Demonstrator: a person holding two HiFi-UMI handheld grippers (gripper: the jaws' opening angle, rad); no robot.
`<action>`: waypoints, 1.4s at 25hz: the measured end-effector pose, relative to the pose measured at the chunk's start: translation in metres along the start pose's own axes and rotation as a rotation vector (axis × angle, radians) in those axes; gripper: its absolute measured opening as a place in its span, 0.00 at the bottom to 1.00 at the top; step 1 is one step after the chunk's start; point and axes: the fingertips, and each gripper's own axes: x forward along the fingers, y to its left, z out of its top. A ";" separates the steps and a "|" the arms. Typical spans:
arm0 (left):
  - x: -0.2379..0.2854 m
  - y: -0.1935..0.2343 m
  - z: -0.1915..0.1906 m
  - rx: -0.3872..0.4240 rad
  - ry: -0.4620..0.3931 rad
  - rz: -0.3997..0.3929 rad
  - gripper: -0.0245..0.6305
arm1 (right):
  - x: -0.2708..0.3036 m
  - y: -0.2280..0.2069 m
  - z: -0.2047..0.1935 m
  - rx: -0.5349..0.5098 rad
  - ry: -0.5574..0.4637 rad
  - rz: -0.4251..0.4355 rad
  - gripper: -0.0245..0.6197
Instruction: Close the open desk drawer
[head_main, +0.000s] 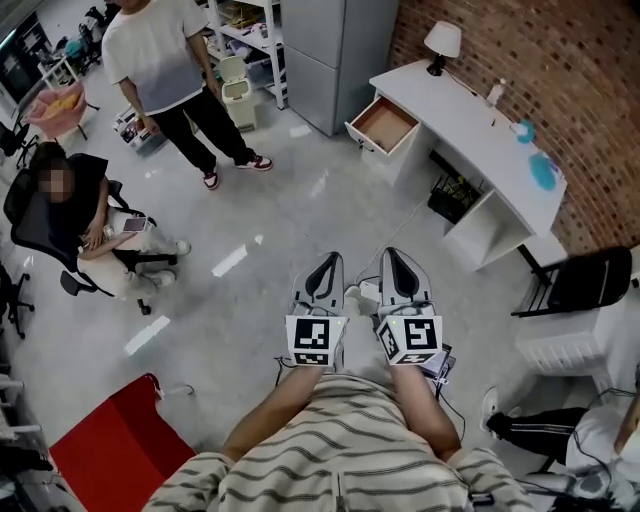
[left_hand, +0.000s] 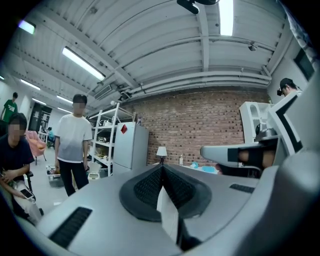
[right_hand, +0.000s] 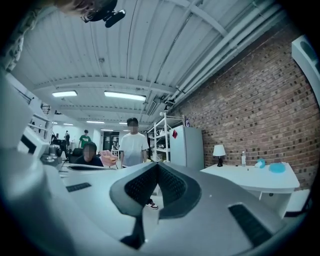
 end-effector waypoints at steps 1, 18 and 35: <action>0.012 0.004 0.001 -0.002 -0.006 -0.001 0.05 | 0.010 -0.003 -0.002 -0.005 -0.001 0.003 0.05; 0.311 0.075 -0.007 0.084 0.084 -0.033 0.05 | 0.279 -0.164 -0.029 0.074 -0.004 -0.001 0.05; 0.538 0.141 0.006 0.049 0.083 -0.046 0.05 | 0.486 -0.268 -0.042 0.096 0.055 0.006 0.05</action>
